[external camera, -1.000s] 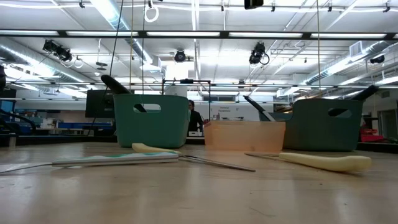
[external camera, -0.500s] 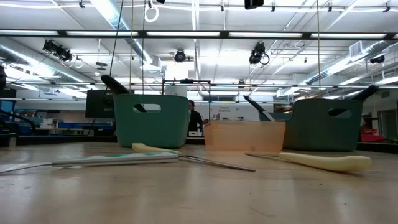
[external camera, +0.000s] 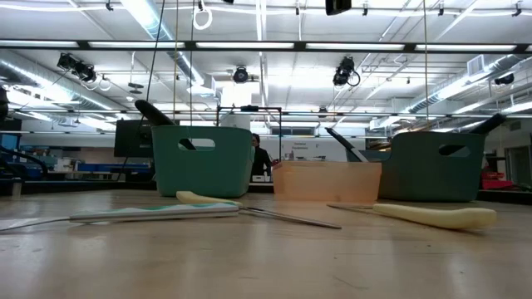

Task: Pick & Place Kitchen Items
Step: Put the black serving spoon into the light green bin

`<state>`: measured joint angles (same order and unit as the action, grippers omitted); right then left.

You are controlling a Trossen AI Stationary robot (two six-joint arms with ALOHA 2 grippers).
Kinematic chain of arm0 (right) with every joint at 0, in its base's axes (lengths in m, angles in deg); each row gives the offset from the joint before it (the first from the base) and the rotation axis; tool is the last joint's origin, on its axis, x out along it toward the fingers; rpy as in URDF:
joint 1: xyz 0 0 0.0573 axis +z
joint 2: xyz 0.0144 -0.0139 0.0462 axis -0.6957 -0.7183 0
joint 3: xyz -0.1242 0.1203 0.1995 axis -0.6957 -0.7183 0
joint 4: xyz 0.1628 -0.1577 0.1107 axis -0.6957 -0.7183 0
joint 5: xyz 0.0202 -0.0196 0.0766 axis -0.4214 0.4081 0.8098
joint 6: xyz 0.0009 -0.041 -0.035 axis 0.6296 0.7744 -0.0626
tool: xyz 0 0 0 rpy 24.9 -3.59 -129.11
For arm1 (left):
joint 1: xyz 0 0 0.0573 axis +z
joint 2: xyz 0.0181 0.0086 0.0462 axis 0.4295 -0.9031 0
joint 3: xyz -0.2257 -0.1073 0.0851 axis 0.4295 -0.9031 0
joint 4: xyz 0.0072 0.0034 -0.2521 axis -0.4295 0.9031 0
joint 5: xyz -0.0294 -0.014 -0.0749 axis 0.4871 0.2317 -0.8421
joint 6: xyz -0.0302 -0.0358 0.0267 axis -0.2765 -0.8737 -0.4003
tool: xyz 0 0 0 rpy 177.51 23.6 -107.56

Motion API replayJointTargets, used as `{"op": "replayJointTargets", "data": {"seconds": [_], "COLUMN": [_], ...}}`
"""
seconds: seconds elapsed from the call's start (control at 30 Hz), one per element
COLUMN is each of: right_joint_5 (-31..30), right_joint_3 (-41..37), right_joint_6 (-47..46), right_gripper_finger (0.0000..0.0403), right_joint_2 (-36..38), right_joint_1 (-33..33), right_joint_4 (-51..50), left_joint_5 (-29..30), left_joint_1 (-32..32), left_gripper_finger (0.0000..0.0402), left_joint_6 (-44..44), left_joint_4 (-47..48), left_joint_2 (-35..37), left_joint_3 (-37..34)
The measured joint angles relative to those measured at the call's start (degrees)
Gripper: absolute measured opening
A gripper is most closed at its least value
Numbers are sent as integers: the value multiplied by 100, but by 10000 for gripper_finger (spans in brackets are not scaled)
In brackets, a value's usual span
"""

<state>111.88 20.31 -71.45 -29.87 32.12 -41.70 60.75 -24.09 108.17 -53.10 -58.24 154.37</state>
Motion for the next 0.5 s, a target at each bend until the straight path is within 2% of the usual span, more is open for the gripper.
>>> {"op": "replayJointTargets", "data": {"seconds": [0.5], "right_joint_5": [157], "right_joint_3": [0], "right_joint_6": [-45], "right_gripper_finger": [70], "right_joint_2": [-36], "right_joint_1": [7], "right_joint_4": [-9], "left_joint_5": [162], "left_joint_1": [4], "left_gripper_finger": [224], "left_joint_6": [125], "left_joint_4": [-349], "left_joint_2": [-330], "left_joint_3": [-9]}}
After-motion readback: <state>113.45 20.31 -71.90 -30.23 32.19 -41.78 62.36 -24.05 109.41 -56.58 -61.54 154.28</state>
